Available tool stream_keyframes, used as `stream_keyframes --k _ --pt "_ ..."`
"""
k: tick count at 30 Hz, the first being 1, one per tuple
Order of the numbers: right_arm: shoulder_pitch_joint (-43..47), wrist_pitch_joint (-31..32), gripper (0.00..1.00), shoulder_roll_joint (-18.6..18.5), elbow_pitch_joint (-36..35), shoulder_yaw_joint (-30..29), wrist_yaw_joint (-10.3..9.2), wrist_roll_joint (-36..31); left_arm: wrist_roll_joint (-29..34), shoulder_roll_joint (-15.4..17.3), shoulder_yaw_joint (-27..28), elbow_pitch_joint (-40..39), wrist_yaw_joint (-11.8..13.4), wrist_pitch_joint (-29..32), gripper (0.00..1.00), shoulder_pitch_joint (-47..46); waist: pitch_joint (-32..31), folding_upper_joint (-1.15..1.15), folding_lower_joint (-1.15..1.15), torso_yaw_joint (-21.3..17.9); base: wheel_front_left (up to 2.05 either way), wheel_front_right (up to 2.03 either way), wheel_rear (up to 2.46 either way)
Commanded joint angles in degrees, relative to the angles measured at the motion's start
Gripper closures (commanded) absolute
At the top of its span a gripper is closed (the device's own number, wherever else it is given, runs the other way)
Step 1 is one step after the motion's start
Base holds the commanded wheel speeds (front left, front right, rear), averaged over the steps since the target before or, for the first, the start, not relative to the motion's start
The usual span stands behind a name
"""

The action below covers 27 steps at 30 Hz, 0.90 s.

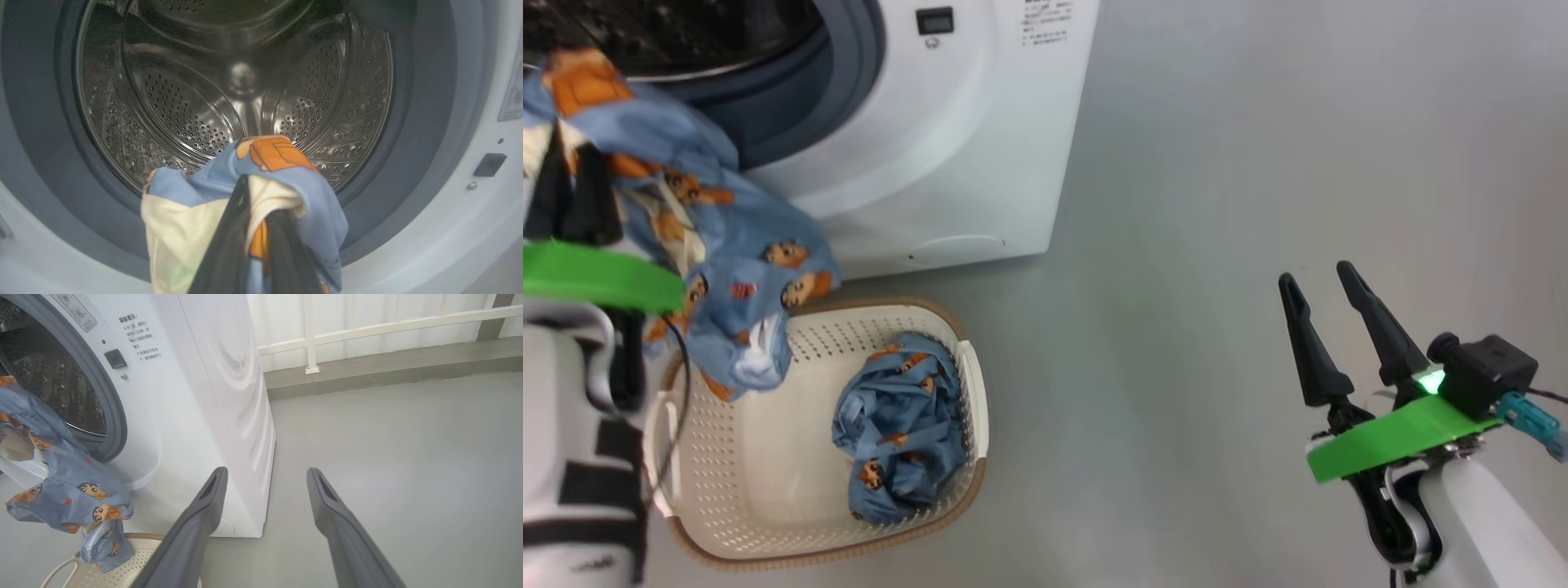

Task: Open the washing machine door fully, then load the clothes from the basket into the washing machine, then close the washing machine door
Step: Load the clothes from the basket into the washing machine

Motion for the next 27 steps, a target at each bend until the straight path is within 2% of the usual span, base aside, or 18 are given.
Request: stream_keyframes --k 1,14,27 --pt "-1.3 -0.5 0.0 -0.1 -1.5 1.2 0.43 -0.8 -0.6 3.3 1.2 0.1 -0.2 -0.4 1.0 -2.7 1.7 0.0 -0.01 -0.7 0.0 0.0 0.0" --pt "-5.2 -0.5 0.0 1.8 -2.1 1.7 0.43 -1.5 -0.9 5.2 -1.3 15.5 -0.2 -0.4 1.0 -18.9 8.5 0.0 -0.01 -2.5 0.0 0.0 0.0" --pt "-8.4 -0.5 0.0 3.2 -2.4 3.0 0.43 -1.6 0.7 7.7 -4.1 27.4 -0.1 0.3 1.0 -31.2 13.6 0.0 -0.01 -4.9 0.0 0.0 0.0"
